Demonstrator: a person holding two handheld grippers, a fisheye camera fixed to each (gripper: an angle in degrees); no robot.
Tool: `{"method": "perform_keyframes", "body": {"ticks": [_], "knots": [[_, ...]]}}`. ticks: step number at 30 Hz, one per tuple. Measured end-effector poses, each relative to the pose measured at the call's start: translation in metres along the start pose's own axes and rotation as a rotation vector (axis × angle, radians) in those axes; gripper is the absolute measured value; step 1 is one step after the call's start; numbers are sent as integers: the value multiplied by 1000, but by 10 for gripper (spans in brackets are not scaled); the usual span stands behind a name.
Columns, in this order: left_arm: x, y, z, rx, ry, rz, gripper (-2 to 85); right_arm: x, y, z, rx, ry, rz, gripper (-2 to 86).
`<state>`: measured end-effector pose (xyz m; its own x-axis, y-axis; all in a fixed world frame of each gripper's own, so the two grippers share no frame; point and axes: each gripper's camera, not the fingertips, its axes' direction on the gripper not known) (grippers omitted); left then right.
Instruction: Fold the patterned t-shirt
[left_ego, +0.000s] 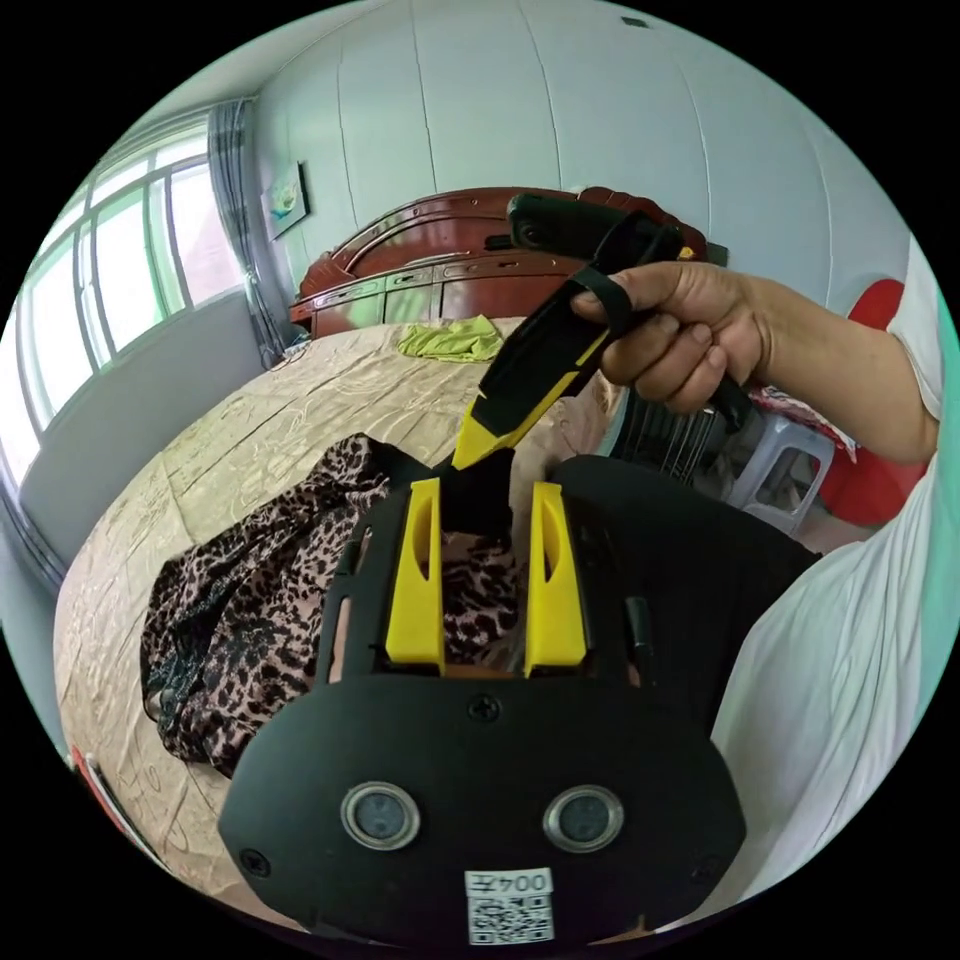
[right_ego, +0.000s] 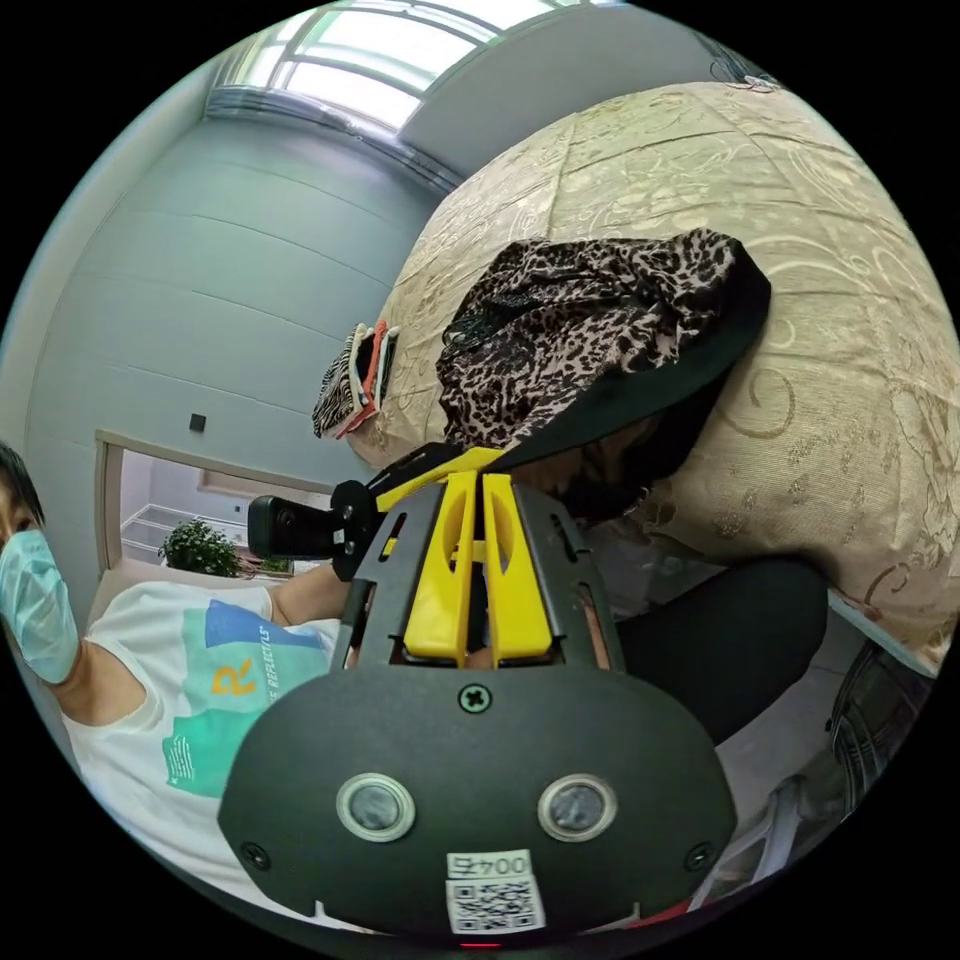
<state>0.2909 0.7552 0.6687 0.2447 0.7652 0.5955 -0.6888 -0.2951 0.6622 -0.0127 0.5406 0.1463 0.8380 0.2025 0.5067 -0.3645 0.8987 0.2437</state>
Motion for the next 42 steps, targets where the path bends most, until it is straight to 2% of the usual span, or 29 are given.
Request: {"method": "perform_keyframes", "body": {"ticks": [4,8,10,13,18,22,26,32,37,40,42], "knots": [[-13,1,-19,1,-142,-17,34,-17,-4,5,6,-8,-25,15],[-67,9,-51,-12,-32,-165,21,-26,-1,-8,161,-95,-60,48],[-122,28,-85,36,35,-345,17,-19,0,-15,241,-73,-32,65],[-193,61,-140,132,91,-589,15,-5,-1,-12,306,127,23,91],[-275,114,-223,281,104,-816,13,-2,-30,29,276,406,7,114],[-310,148,-266,289,-7,-880,12,-7,-67,53,258,547,-36,85],[-326,164,-276,267,-15,-910,13,-15,-119,77,221,679,-139,61],[-354,181,-284,268,-12,-968,14,-13,-189,132,34,711,-307,82],[-379,187,-294,254,-22,-988,15,10,-227,151,-57,663,-273,100],[-391,190,-296,257,-16,-1005,15,20,-231,154,-69,723,-309,55],[-398,191,-297,265,-11,-1018,15,36,-230,135,-28,782,-255,22]]}}
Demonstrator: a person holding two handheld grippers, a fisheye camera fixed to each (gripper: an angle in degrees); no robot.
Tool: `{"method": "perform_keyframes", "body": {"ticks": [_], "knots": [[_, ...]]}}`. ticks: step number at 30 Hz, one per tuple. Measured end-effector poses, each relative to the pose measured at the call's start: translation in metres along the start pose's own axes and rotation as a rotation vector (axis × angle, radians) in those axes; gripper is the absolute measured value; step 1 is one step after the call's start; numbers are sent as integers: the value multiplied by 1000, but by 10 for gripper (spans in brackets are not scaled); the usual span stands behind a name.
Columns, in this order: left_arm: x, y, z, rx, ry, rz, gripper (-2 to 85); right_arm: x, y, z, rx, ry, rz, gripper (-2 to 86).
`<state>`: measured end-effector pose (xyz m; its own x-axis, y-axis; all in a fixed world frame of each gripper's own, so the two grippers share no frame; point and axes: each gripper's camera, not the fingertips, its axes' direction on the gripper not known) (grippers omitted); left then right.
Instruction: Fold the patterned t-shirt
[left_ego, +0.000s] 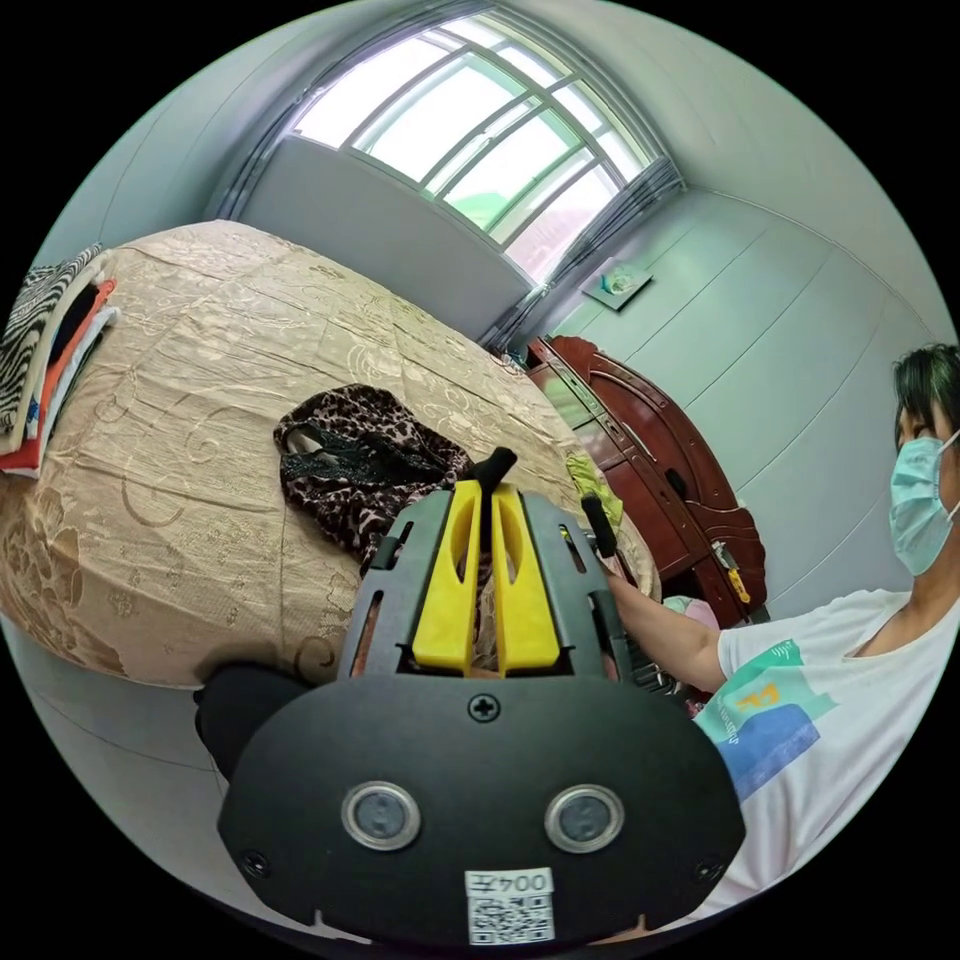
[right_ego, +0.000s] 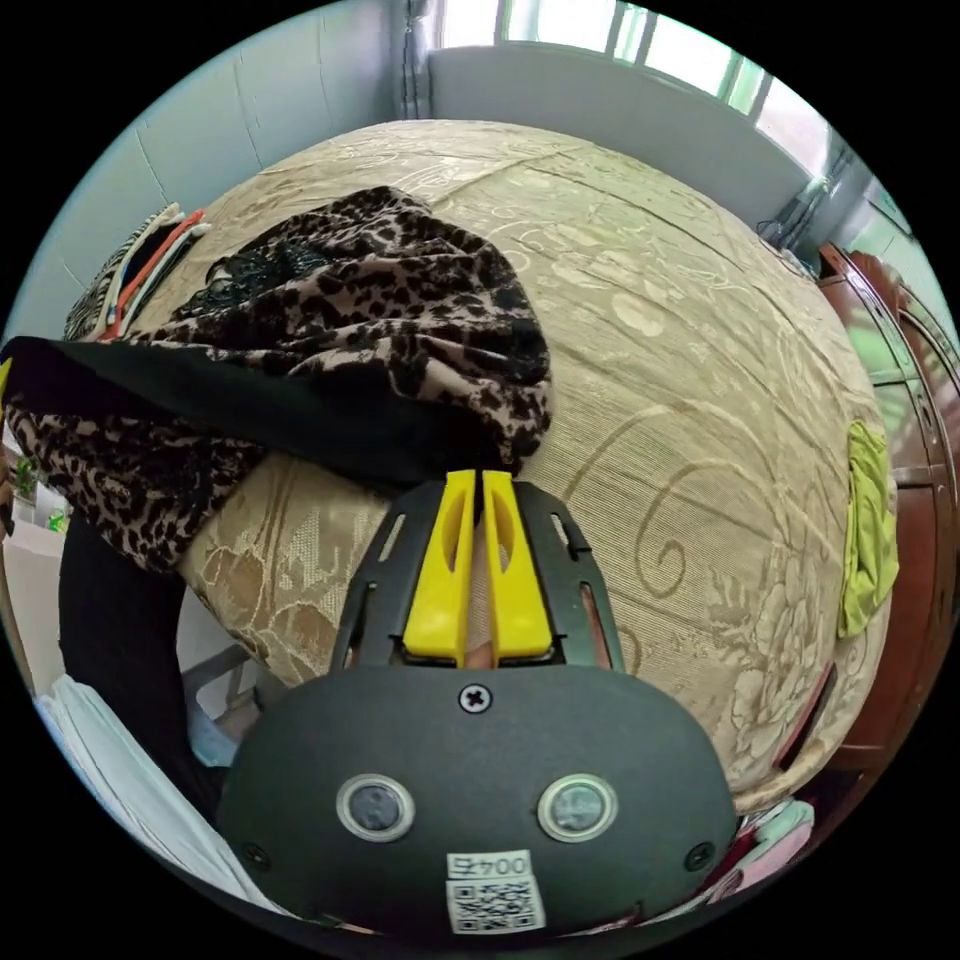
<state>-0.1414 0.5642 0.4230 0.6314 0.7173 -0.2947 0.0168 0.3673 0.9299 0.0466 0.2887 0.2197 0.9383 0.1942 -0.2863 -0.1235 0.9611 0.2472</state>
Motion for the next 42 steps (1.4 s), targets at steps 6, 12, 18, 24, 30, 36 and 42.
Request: {"method": "perform_keyframes", "body": {"ticks": [6,12,18,24,30,36,42], "knots": [[-5,-19,-1,-16,15,10,15,106,57,2,24,-175,278,26],[-2,-30,4,-54,46,34,15,163,102,5,78,-252,382,61],[-6,-38,1,-53,56,2,15,188,107,24,111,-346,445,110],[0,-48,-4,-55,49,8,15,186,112,51,66,-94,369,121],[4,-53,-15,-33,53,-2,14,197,143,67,59,32,264,57],[18,-68,-35,10,45,17,14,320,190,76,110,-585,556,5],[59,-162,-99,96,65,145,13,442,223,-51,707,-1159,691,-4]]}}
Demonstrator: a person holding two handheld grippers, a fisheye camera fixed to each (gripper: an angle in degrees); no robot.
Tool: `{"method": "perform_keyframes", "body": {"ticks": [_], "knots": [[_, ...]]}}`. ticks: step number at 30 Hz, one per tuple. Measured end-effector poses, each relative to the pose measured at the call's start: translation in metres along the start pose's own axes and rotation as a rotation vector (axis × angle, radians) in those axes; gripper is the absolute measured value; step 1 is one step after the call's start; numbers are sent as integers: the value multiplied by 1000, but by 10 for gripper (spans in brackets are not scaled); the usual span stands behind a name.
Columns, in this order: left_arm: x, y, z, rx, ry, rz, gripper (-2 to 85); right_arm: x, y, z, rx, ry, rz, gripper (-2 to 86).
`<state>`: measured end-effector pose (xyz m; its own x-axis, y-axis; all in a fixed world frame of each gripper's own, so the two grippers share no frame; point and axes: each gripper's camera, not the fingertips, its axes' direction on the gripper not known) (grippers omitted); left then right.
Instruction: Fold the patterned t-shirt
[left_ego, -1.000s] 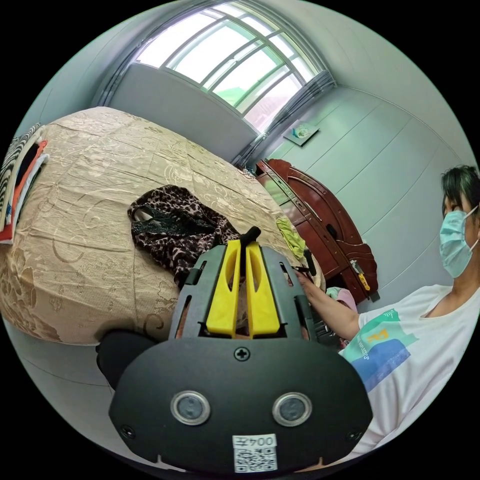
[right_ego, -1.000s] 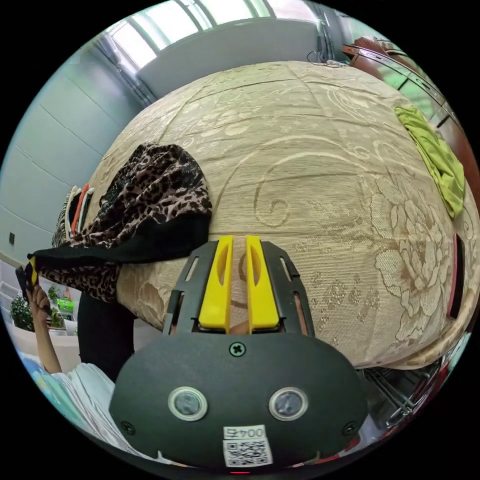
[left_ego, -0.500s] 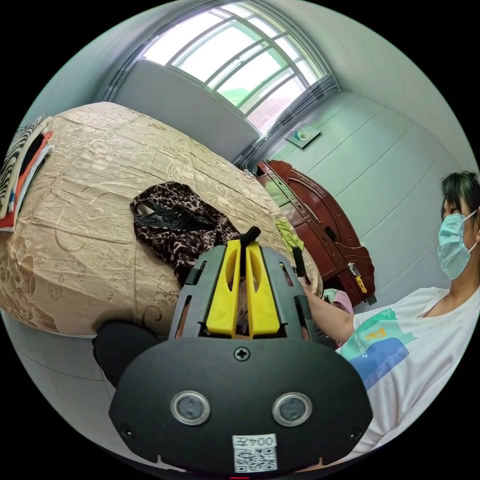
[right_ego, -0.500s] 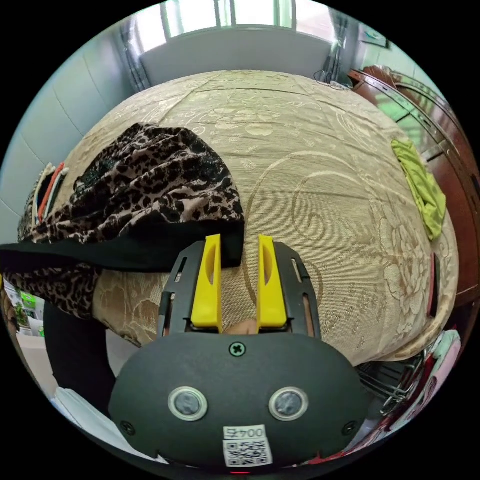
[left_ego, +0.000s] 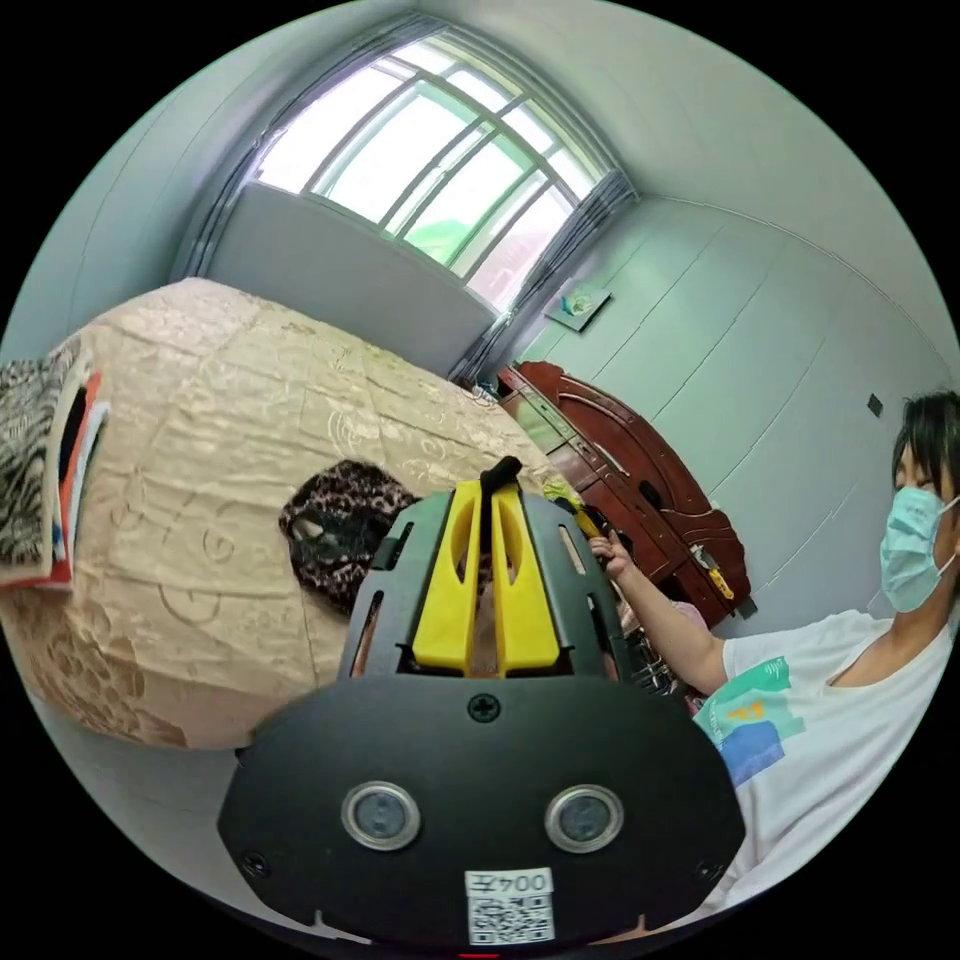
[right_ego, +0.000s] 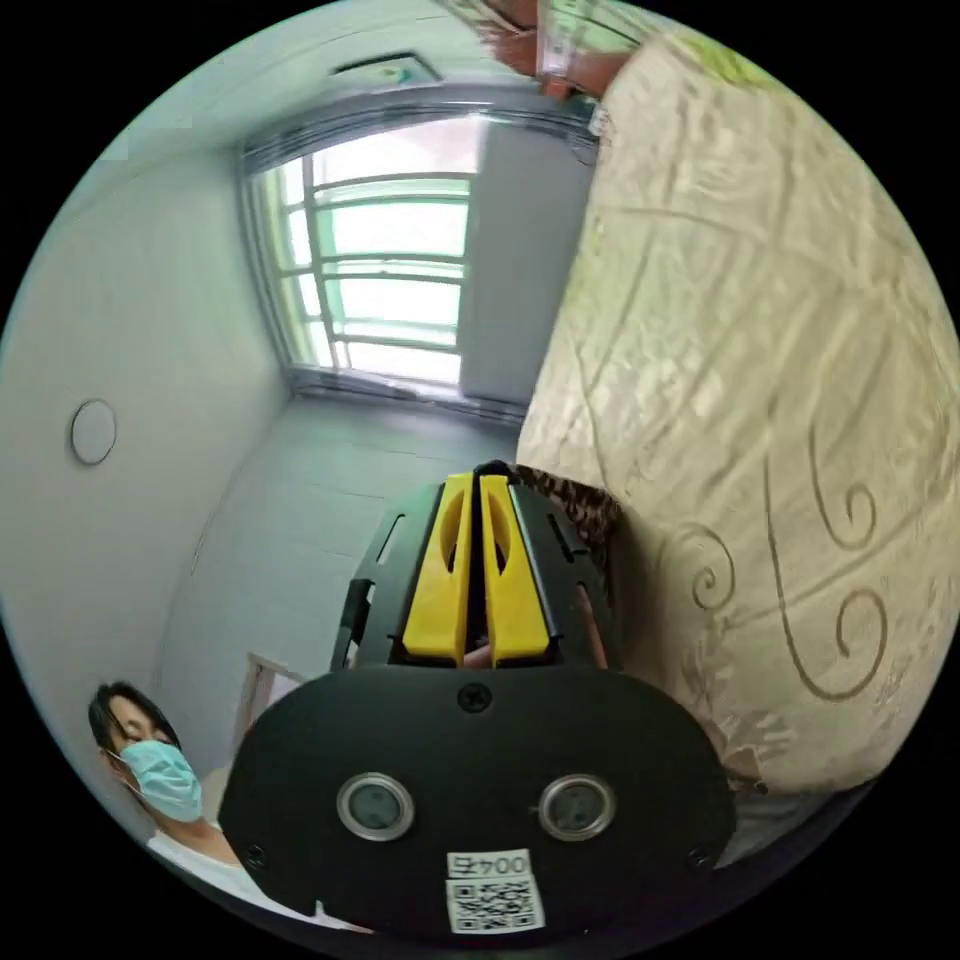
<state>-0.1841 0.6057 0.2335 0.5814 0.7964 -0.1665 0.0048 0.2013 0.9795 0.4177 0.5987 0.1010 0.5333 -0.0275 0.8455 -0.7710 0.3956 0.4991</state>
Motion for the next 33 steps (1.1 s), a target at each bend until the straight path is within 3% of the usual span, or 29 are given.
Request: {"method": "perform_keyframes", "body": {"ticks": [6,15,21,25,29,33], "knots": [[105,-131,-96,173,-36,282,14,-224,-41,-79,53,-119,-449,-2],[185,-166,-176,255,59,367,15,-364,8,-215,130,-30,-775,-3],[223,-140,-205,291,144,413,16,-390,60,-306,176,-5,-905,-3],[231,-149,-196,276,147,428,16,-385,62,-315,163,86,-928,-3],[204,-172,-142,193,148,367,14,-335,22,-278,77,184,-810,-2],[125,-203,-39,53,151,183,13,-238,-54,-222,16,293,-563,-2]]}}
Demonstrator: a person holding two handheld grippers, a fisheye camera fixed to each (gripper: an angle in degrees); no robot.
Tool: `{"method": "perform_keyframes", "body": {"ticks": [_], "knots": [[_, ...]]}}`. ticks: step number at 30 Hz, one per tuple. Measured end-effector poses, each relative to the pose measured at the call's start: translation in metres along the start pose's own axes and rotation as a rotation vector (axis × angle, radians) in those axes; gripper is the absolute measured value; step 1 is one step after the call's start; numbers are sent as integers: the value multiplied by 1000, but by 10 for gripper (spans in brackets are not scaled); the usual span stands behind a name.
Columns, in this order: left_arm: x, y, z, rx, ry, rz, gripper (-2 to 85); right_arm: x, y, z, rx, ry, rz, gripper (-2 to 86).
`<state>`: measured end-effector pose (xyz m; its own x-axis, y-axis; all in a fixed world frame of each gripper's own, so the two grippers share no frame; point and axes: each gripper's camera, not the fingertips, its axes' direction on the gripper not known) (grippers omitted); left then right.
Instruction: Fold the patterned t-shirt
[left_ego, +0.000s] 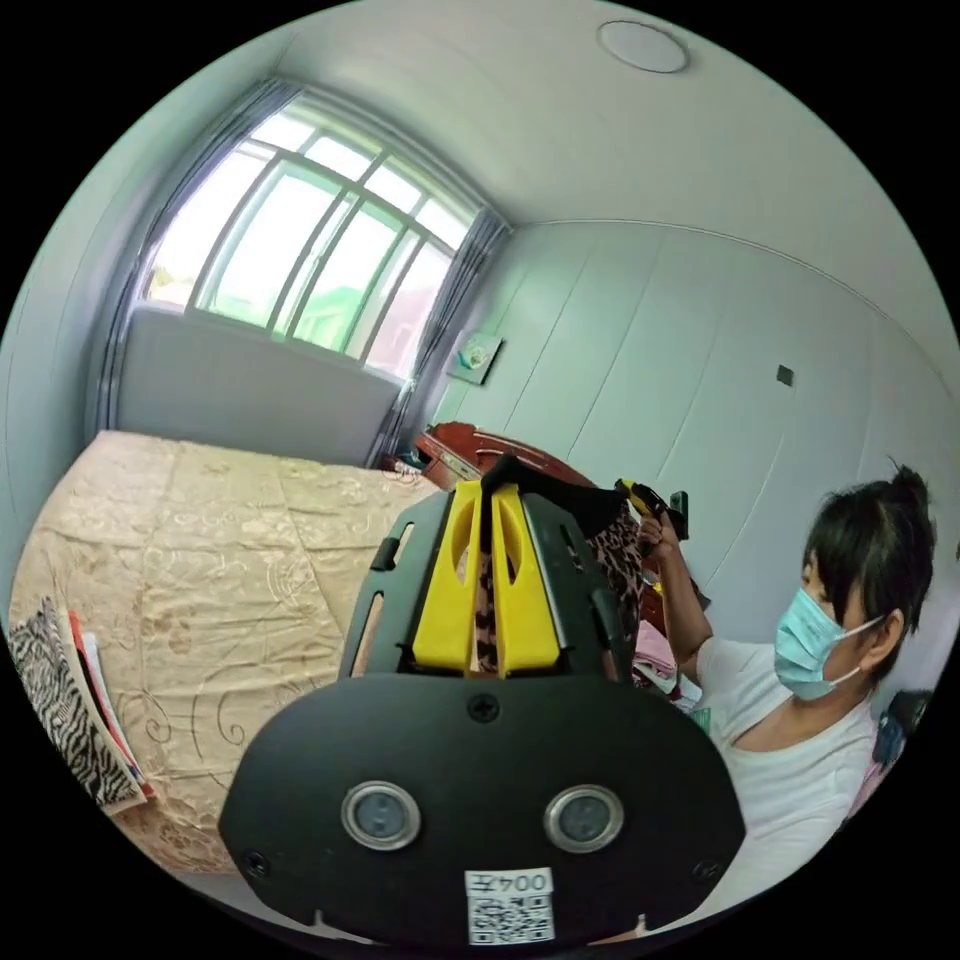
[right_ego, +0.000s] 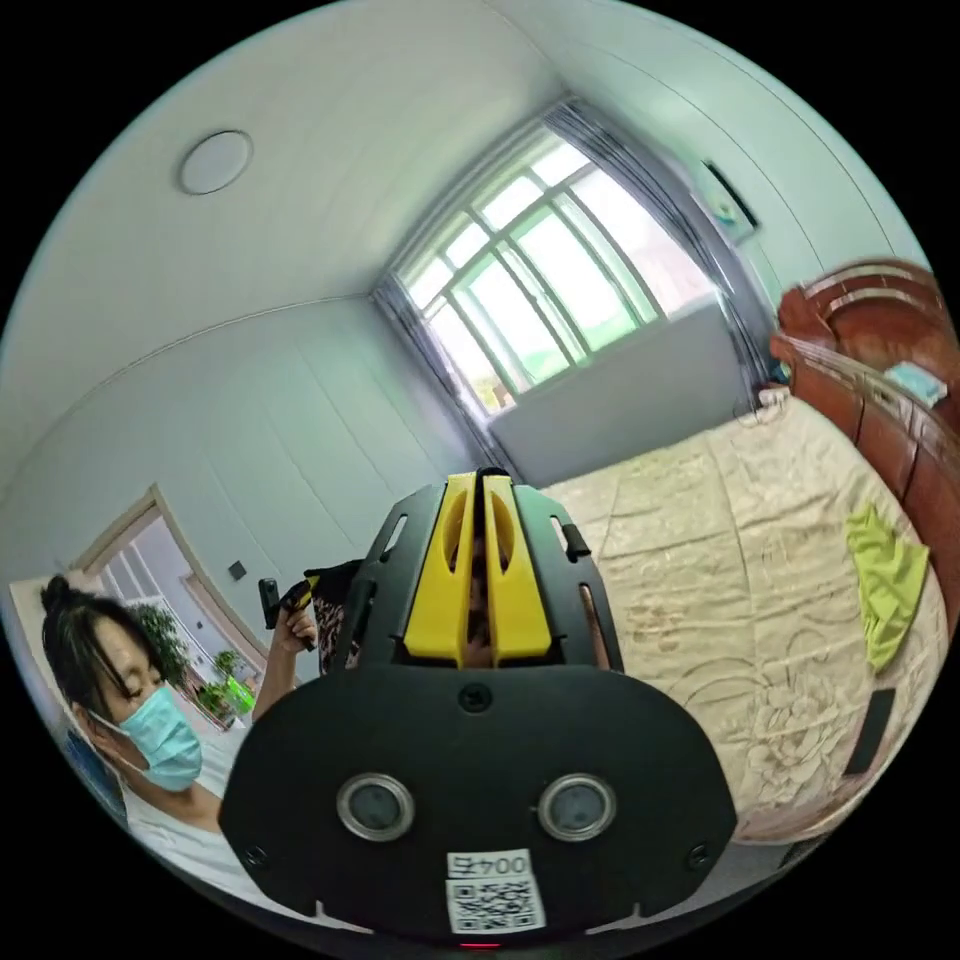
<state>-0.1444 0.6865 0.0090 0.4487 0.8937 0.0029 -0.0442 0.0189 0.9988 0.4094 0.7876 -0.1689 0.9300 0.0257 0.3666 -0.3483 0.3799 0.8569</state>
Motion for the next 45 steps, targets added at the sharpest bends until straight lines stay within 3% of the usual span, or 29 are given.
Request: {"method": "perform_keyframes", "body": {"ticks": [3,7,12,17,26,34,45], "knots": [[-83,-11,70,-91,-3,-147,13,76,-16,61,-37,55,177,0],[-143,-63,136,-78,-124,-168,12,94,-58,112,13,95,196,0],[-97,-136,147,89,-211,121,12,27,-121,136,98,108,-45,-2],[-71,-115,135,129,-184,328,12,26,-110,138,95,45,-84,-2],[-155,118,184,-153,-102,294,12,122,79,214,-318,102,73,0],[-237,383,238,-497,-67,-71,13,201,280,270,-609,189,410,3],[-198,459,206,-584,48,-37,15,137,369,251,-649,204,450,6]]}}
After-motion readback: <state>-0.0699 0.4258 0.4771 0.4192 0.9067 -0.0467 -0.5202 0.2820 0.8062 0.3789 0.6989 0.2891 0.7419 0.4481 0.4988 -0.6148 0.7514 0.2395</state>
